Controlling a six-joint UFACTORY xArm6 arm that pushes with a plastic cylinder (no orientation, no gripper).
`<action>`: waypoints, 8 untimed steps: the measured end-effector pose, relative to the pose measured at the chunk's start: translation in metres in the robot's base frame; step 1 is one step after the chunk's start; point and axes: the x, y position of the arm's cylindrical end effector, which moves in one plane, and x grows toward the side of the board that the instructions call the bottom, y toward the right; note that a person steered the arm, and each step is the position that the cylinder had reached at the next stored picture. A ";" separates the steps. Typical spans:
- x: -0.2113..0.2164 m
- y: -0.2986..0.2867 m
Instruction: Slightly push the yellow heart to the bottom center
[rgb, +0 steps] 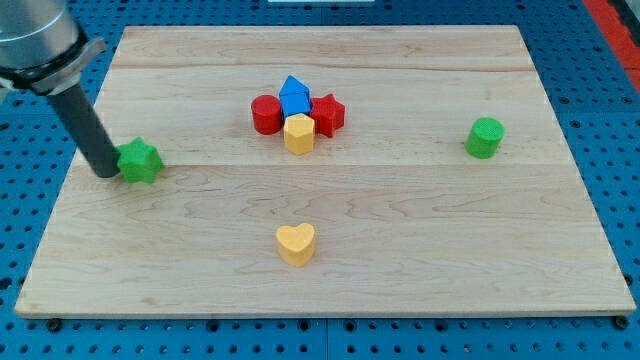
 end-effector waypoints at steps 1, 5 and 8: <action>-0.015 0.037; 0.070 0.110; 0.109 0.209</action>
